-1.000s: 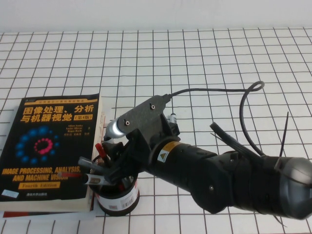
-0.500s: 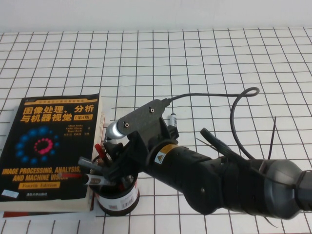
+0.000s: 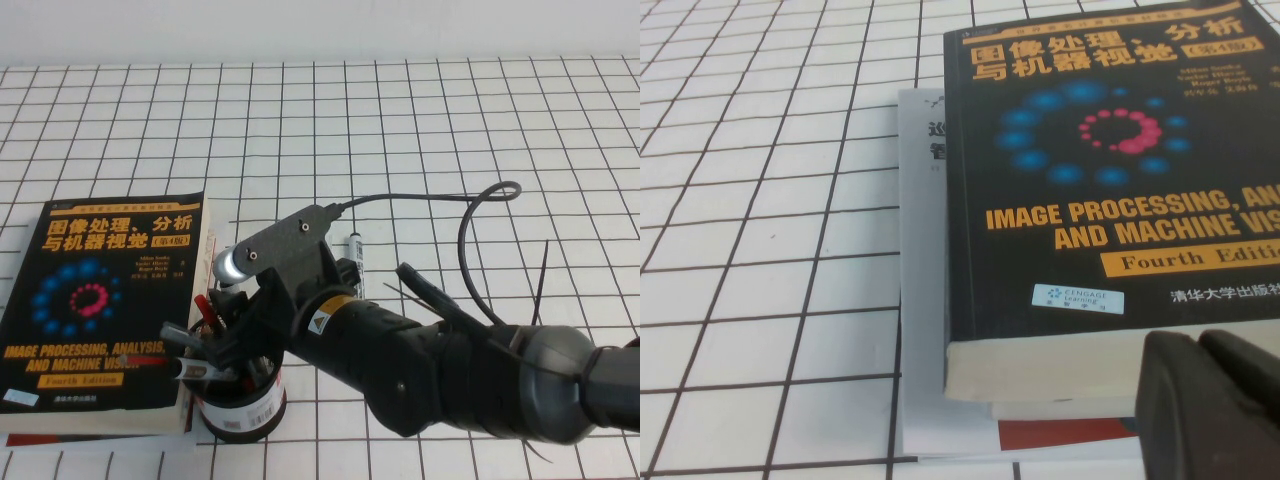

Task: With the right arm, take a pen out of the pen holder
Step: 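Take a marker out of the pen holder and lay it on the table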

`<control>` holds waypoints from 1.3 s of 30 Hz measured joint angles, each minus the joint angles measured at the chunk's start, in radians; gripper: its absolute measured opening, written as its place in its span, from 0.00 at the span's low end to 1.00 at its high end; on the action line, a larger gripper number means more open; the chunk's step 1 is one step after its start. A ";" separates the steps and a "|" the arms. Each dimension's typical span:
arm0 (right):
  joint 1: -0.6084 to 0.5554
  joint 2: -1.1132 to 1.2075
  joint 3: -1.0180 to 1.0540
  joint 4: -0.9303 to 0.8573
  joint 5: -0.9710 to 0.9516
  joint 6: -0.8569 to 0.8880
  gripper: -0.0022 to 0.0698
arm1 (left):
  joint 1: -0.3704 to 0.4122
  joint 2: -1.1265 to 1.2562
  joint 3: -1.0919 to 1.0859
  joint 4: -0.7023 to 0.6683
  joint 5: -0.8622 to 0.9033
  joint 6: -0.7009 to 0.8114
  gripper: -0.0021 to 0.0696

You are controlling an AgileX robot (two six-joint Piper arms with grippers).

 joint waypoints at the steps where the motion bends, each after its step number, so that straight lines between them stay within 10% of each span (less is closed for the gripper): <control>1: 0.000 0.002 0.000 0.002 0.000 0.000 0.57 | 0.000 0.000 0.000 0.000 0.000 0.000 0.02; 14: 0.002 0.001 -0.002 0.014 -0.002 0.002 0.16 | 0.000 0.000 0.000 0.000 0.000 0.000 0.02; 39: -0.187 -0.400 -0.045 0.036 0.348 -0.161 0.16 | 0.000 0.000 0.000 0.000 0.000 0.000 0.02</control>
